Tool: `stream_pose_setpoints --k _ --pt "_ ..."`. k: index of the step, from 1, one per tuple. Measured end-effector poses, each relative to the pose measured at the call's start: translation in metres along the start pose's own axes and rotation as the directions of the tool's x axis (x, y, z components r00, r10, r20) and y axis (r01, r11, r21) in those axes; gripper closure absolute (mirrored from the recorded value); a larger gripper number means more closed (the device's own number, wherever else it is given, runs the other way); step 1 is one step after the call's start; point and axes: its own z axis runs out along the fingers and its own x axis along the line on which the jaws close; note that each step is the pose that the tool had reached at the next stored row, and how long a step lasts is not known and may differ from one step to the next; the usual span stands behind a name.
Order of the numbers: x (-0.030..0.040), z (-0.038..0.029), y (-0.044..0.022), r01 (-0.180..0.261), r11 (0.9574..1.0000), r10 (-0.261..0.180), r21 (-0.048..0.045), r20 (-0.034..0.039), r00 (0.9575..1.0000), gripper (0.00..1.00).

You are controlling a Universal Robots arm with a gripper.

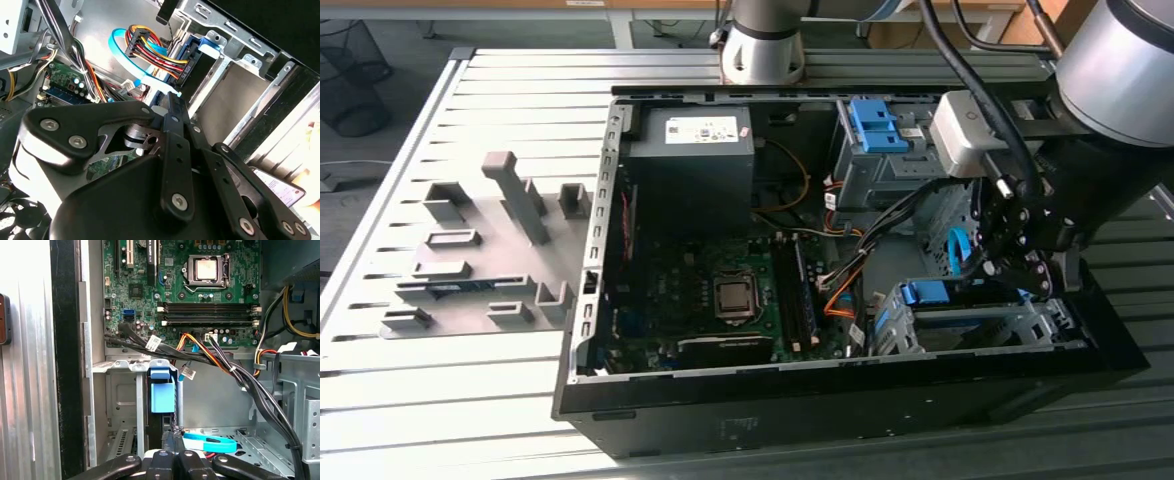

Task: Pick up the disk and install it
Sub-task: 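Insert the second disk wire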

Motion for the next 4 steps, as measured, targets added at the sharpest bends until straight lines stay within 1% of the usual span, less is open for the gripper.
stream_pose_setpoints --k 4 --pt "0.0 -0.0001 0.0 0.0 1.0 0.0 0.0 0.0 1.0 0.89"
